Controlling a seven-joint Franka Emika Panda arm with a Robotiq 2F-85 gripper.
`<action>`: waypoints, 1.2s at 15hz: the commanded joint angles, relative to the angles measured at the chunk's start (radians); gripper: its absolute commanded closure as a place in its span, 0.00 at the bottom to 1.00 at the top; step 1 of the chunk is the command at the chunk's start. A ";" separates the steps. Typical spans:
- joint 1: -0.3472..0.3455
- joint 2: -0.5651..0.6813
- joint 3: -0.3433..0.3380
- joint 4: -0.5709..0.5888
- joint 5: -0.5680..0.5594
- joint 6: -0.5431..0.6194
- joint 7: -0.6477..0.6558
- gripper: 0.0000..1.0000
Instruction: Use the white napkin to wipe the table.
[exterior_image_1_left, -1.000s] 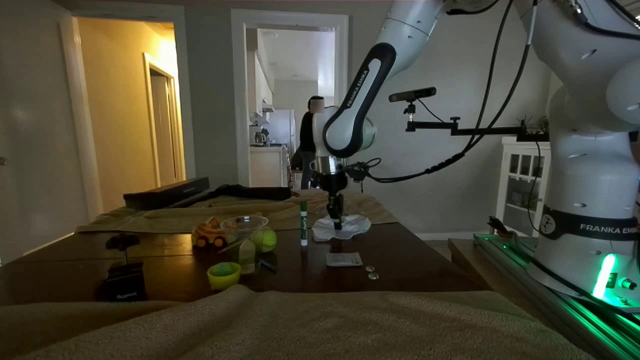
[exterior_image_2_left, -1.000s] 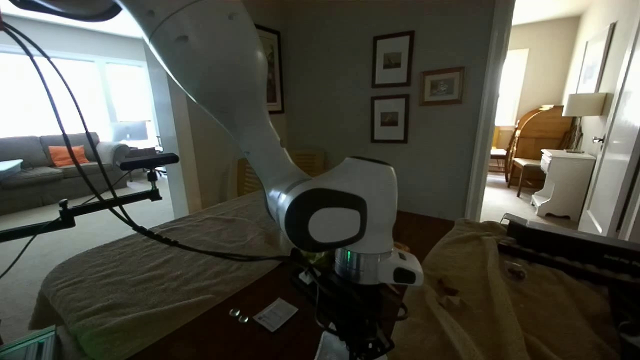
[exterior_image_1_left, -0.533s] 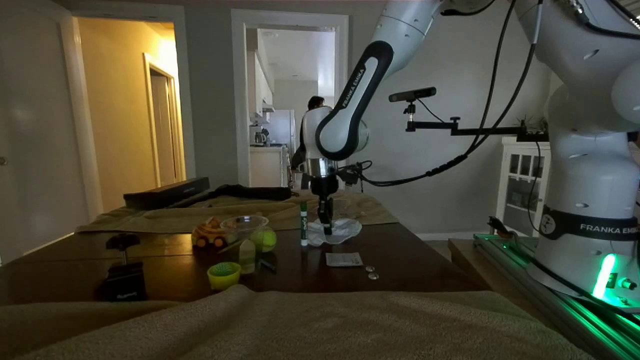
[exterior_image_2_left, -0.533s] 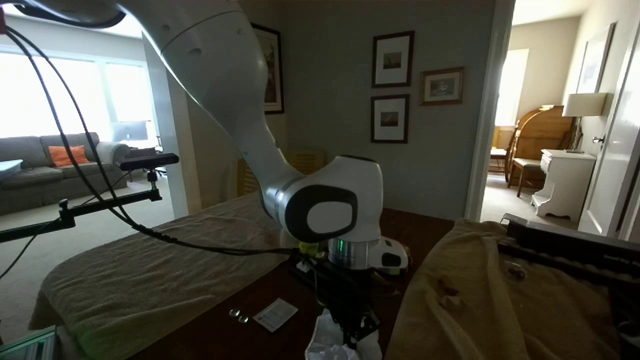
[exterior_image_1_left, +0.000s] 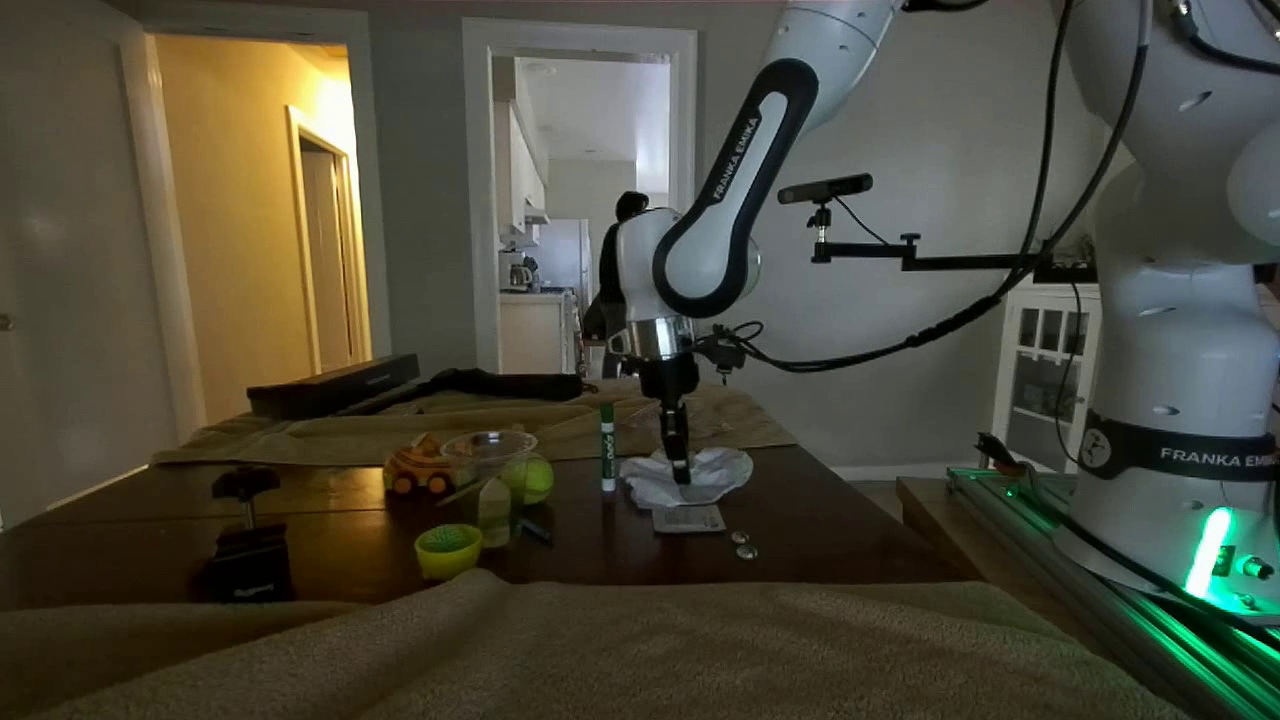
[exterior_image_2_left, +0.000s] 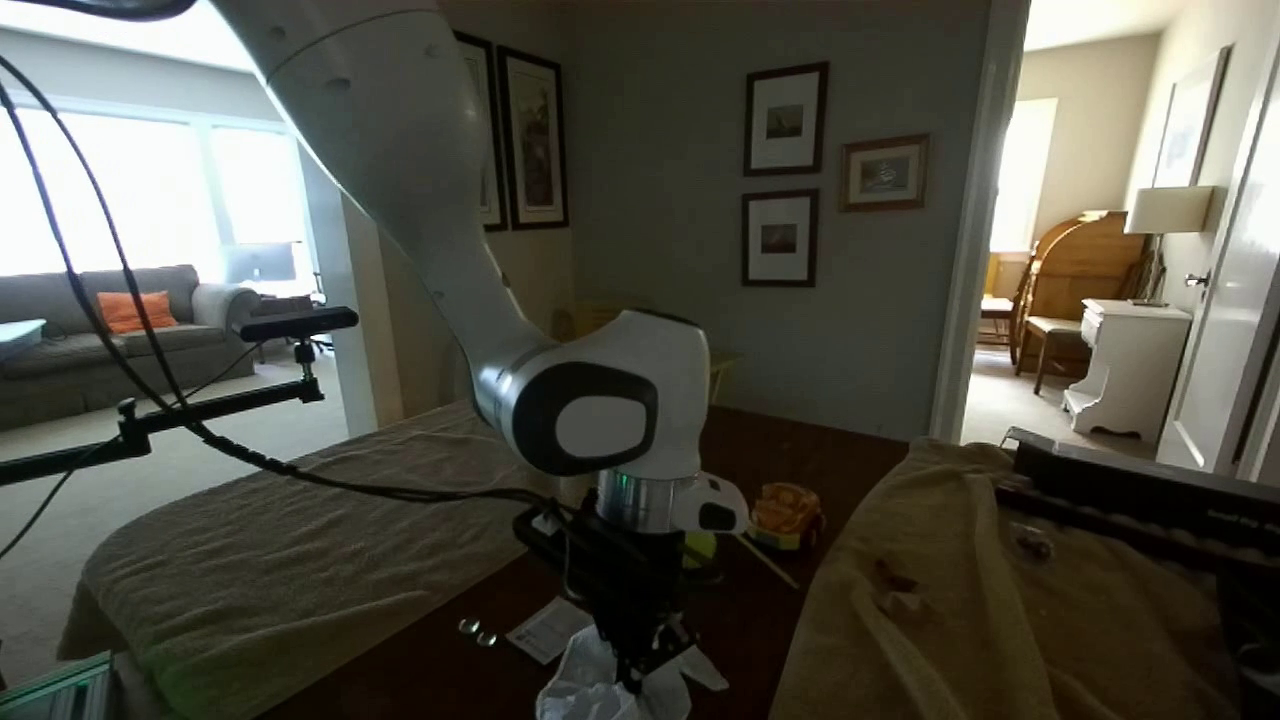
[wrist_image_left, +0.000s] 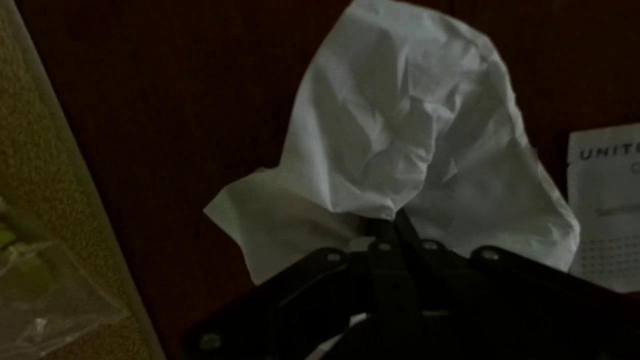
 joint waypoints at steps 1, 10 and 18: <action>-0.030 -0.052 -0.012 -0.088 0.002 -0.026 -0.026 0.99; -0.070 -0.028 -0.079 -0.024 -0.013 -0.021 -0.002 0.99; -0.054 0.011 -0.069 0.086 -0.008 -0.025 0.020 0.99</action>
